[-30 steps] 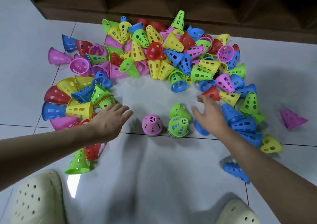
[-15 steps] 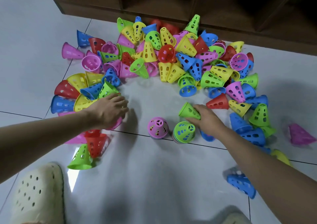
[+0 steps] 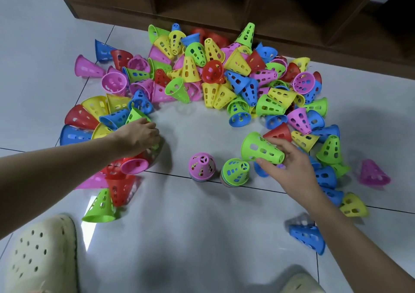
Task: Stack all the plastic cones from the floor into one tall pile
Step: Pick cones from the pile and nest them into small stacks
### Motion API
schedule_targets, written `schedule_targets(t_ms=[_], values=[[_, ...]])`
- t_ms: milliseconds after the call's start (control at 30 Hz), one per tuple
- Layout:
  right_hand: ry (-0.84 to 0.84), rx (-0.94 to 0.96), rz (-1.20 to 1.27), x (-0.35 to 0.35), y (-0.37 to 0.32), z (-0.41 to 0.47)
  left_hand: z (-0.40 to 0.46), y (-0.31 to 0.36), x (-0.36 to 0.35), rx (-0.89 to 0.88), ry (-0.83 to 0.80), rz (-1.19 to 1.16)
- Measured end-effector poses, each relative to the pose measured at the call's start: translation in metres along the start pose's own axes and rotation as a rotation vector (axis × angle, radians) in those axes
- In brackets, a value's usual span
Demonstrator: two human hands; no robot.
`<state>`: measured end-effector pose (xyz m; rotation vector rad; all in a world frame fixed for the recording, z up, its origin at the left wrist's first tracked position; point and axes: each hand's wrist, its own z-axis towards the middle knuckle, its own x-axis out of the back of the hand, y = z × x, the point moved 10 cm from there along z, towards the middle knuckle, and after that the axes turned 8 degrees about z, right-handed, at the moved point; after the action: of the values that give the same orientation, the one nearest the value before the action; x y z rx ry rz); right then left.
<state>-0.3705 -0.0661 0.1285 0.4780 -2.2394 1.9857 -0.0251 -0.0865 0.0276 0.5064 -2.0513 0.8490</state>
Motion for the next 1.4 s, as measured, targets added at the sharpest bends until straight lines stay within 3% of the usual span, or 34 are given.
schedule_targets(t_ms=[100,200,300,500,700,800,1000,1200,1300,1400], values=[[0.000,0.044,-0.013,0.003,-0.009,-0.003,0.003,-0.003,0.007,0.058,0.027,-0.115],[-0.021,0.136,-0.118,0.002,-0.023,-0.006,-0.002,-0.007,0.027,0.144,0.201,-0.364],[-0.062,0.231,-0.288,-0.009,-0.035,-0.012,-0.011,-0.005,0.039,0.194,0.273,-0.587],[-0.143,0.159,-0.472,-0.035,-0.011,-0.013,-0.032,-0.006,0.069,0.310,0.367,-0.892],[-0.203,0.108,-0.553,-0.056,0.011,-0.009,-0.055,-0.001,0.123,0.338,0.600,-1.287],[-0.231,0.103,-0.563,-0.062,0.016,-0.009,-0.057,0.013,0.143,0.263,0.645,-1.299],[-0.265,0.079,-0.515,-0.054,0.027,-0.014,-0.035,0.051,0.141,0.127,0.529,-1.252],[-0.113,0.082,-0.542,0.000,0.044,-0.008,-0.016,0.065,0.122,0.118,0.441,-1.174],[-0.040,-0.022,-0.624,0.026,0.072,0.006,-0.011,0.067,0.112,0.132,0.421,-1.178],[-0.140,-0.156,-0.686,0.017,0.099,0.019,-0.010,0.069,0.106,0.138,0.387,-1.164]])
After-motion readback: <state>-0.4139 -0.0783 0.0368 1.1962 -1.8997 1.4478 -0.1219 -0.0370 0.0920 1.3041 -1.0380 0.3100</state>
